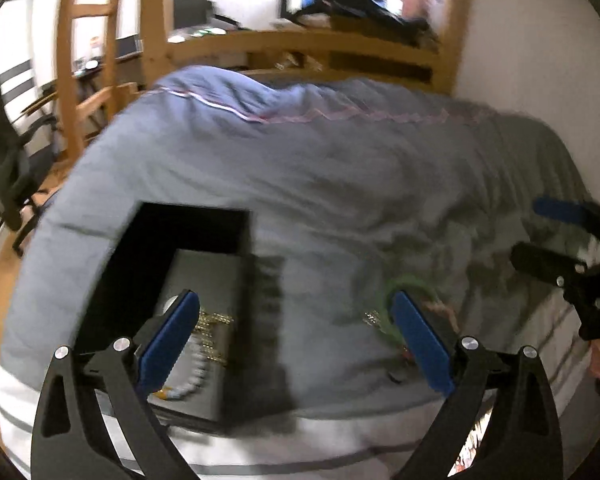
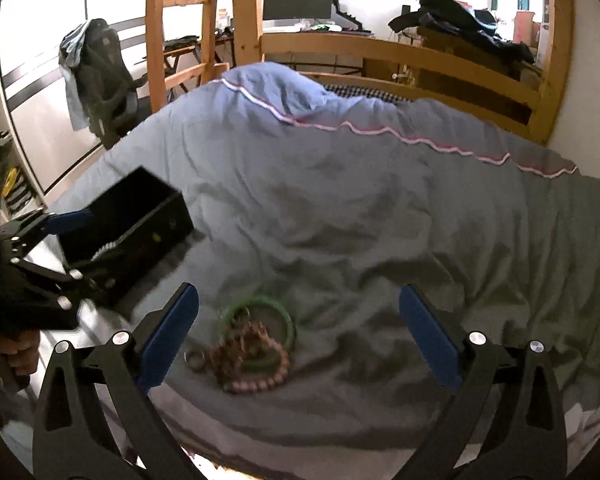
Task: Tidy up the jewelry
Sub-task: 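Grasp the green jade bangle with the left tool while the right grasps the dark bead bracelet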
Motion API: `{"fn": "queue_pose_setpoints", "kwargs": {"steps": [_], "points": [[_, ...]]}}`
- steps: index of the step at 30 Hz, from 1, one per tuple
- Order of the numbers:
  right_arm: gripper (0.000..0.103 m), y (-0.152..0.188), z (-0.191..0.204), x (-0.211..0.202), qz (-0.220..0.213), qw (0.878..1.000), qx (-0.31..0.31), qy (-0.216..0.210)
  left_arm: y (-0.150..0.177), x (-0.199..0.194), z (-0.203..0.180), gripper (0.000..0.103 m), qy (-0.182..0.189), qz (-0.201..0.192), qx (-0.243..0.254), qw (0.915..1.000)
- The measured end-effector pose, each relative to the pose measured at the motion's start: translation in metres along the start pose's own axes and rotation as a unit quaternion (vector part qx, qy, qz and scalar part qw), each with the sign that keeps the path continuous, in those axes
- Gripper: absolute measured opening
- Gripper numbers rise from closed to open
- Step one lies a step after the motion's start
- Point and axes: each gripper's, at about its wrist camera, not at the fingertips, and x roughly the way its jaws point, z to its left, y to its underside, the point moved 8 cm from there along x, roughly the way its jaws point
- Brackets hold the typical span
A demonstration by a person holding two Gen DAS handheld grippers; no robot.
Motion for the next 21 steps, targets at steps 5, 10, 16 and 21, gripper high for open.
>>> {"fn": "queue_pose_setpoints", "kwargs": {"steps": [5,10,16,21], "points": [[0.085,0.029,0.0,0.011,0.015,0.999,-0.012,-0.029,0.005,0.029,-0.032,0.096,0.0,0.007,0.034,0.9994],[0.06,0.068,-0.003,0.044,0.057,0.996,0.026,-0.066,0.001,0.074,-0.045,0.096,-0.005,0.028,0.039,0.9988],[0.048,0.077,0.008,0.075,0.083,0.992,0.034,-0.092,0.021,0.114,-0.042,0.082,0.004,0.082,0.028,0.9962],[0.02,0.078,0.012,0.091,0.089,0.993,0.027,-0.075,0.022,0.118,-0.041,0.071,0.029,0.083,0.012,0.9961]]}}
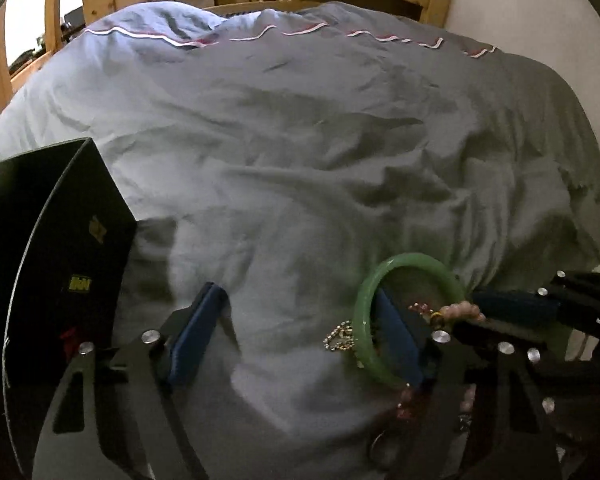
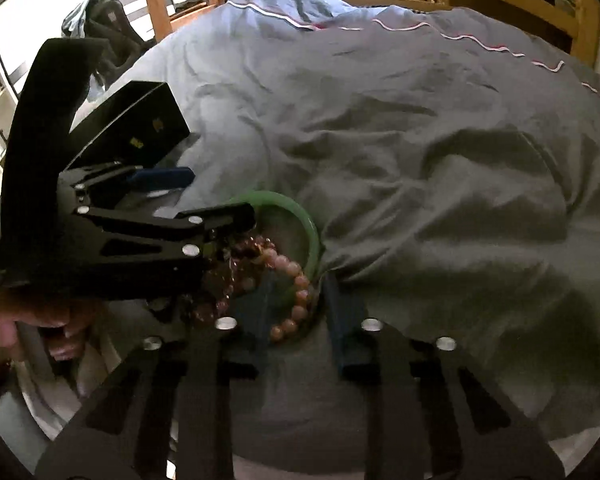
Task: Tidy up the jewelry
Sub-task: 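Grasp the green jade bangle with the left tool while the right grasps the dark bead bracelet, then lower the green bangle into the black box with the left tool while the right drops its bracelet in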
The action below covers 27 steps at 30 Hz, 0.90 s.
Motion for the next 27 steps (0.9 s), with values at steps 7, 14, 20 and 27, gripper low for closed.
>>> {"fn": "queue_pose_setpoints", "kwargs": {"steps": [7,14,20,27], "points": [[0.009,-0.008,-0.007,-0.009,-0.016,1.0,0.015,-0.002,-0.001,-0.005,-0.015,0.011,0.021,-0.009,0.022,0.9995],[0.009,-0.016,-0.008,-0.022,-0.048,0.998,0.028,-0.014,-0.005,-0.011,-0.004,0.009,0.033,-0.017,-0.01,0.9993],[0.001,-0.034,-0.015,-0.053,-0.125,0.991,0.039,-0.004,-0.02,-0.033,-0.001,0.01,0.037,-0.057,-0.014,0.9976],[0.002,-0.027,-0.023,-0.038,-0.082,0.994,0.069,-0.026,-0.027,-0.038,0.0,0.01,0.031,-0.072,-0.015,0.9968]]}}
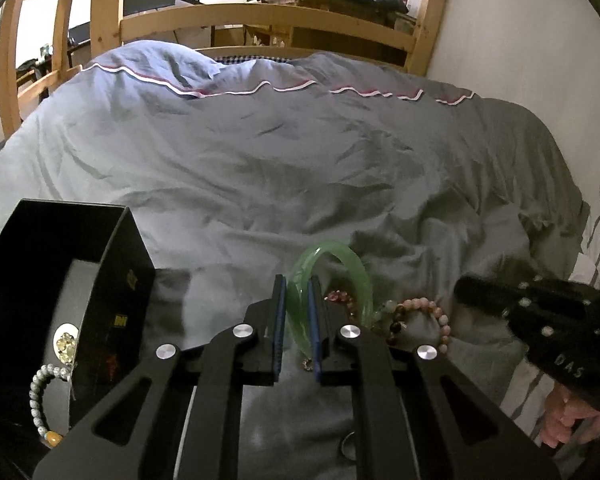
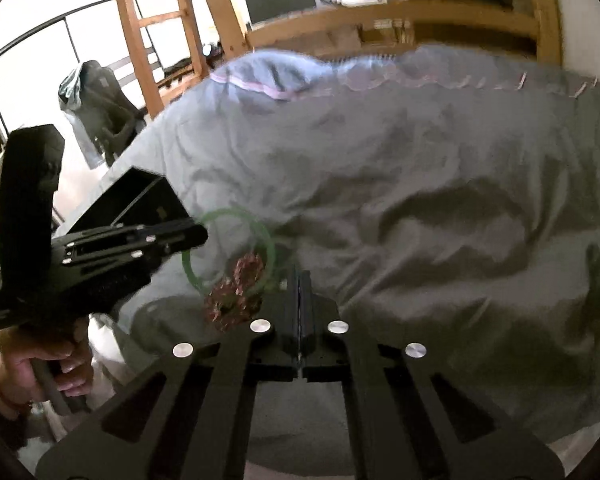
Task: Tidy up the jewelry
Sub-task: 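Lower the green bangle into the black box with the left tool while the right drops its bracelet in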
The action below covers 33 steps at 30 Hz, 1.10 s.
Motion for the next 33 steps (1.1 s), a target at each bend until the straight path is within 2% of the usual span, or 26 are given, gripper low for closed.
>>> {"fn": "queue_pose_setpoints", "kwargs": {"steps": [2,4,5,7,8,9,10,12,18,23,28,33], "points": [[0.014,0.008,-0.004,0.01,0.03,0.999,0.019,-0.008,-0.001,-0.002,-0.001,0.01,-0.004,-0.004,0.006,1.0],[0.063,0.017,-0.008,0.021,0.061,0.998,0.028,-0.003,-0.004,-0.01,-0.001,0.011,-0.011,-0.02,0.012,0.9997],[0.068,0.019,-0.009,0.023,0.06,0.998,0.029,0.002,-0.005,-0.013,-0.001,0.011,-0.012,-0.026,0.013,0.9995],[0.064,0.021,-0.007,0.025,0.063,0.998,0.017,0.011,-0.01,-0.021,-0.003,0.011,-0.016,-0.043,0.019,0.9988],[0.055,0.022,-0.004,0.027,0.064,0.998,0.007,0.013,-0.012,-0.025,-0.004,0.012,-0.02,-0.052,0.024,0.9982],[0.029,0.022,-0.002,0.028,0.065,0.998,-0.002,0.017,-0.013,-0.028,-0.004,0.012,-0.023,-0.058,0.028,0.9977],[0.018,0.024,-0.001,0.029,0.07,0.997,-0.01,0.021,-0.015,-0.031,-0.005,0.012,-0.025,-0.063,0.032,0.9972],[0.011,0.023,0.0,0.029,0.067,0.997,-0.02,0.02,-0.017,-0.034,-0.007,0.012,-0.025,-0.072,0.034,0.9965],[0.009,-0.001,0.004,-0.002,-0.023,0.999,-0.023,0.007,-0.025,-0.048,-0.01,0.012,0.0,-0.101,0.03,0.9944],[0.009,-0.007,-0.003,-0.01,-0.045,0.999,0.0,-0.003,-0.028,-0.055,-0.012,0.012,0.011,-0.117,0.027,0.9927],[0.009,-0.018,0.001,-0.024,-0.086,0.996,0.005,-0.017,-0.033,-0.07,-0.018,0.012,0.027,-0.141,0.032,0.9891],[0.009,-0.021,0.003,-0.024,-0.093,0.995,0.01,-0.023,-0.034,-0.072,-0.021,0.012,0.038,-0.143,0.035,0.9884]]}}
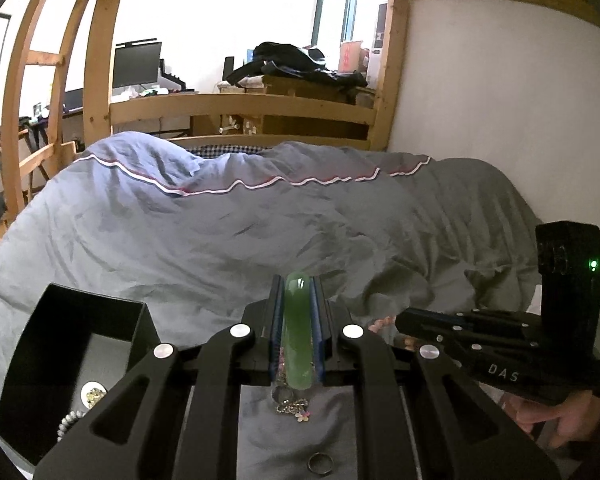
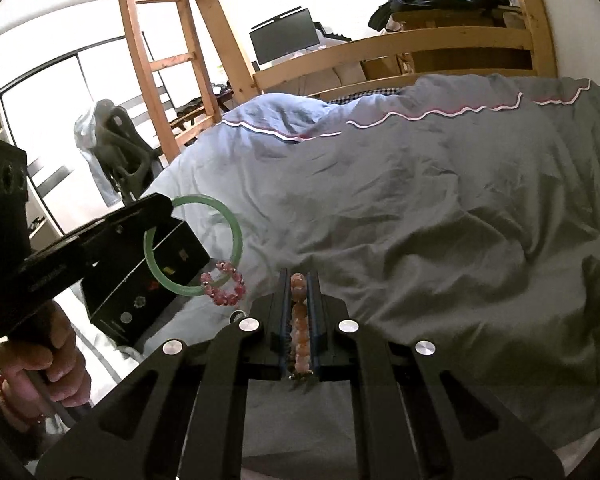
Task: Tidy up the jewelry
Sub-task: 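Lower the green bangle into the black box with the left tool while the right drops its bracelet in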
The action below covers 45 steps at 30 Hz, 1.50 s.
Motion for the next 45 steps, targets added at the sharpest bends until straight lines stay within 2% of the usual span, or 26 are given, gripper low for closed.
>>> {"fn": "queue_pose_setpoints", "kwargs": {"steps": [8,15,18,23,28,36,45], "points": [[0.009,-0.006,0.0,-0.009,-0.023,1.0,0.008,-0.007,-0.006,-0.008,-0.003,0.012,0.006,-0.013,0.003,0.9999],[0.009,-0.012,0.004,-0.015,-0.039,0.999,0.012,-0.023,-0.005,-0.007,-0.003,0.012,0.002,-0.008,0.006,0.9999],[0.009,-0.013,0.005,-0.016,-0.04,0.999,0.012,-0.025,-0.007,-0.008,-0.003,0.012,-0.005,-0.005,0.01,0.9999],[0.009,-0.018,0.009,-0.025,-0.049,0.998,0.016,-0.028,-0.003,-0.011,0.003,0.012,-0.038,0.021,0.008,0.999],[0.009,-0.023,0.015,-0.033,-0.048,0.999,-0.002,-0.008,0.001,-0.018,0.004,0.012,-0.058,0.039,0.009,0.9976],[0.009,-0.025,0.026,-0.048,-0.029,0.999,-0.022,0.037,0.0,-0.029,0.009,0.012,-0.066,0.058,0.004,0.9961],[0.009,-0.04,0.073,-0.056,-0.03,0.997,-0.056,0.038,-0.007,-0.06,0.039,0.012,-0.085,0.06,-0.022,0.9944]]}}
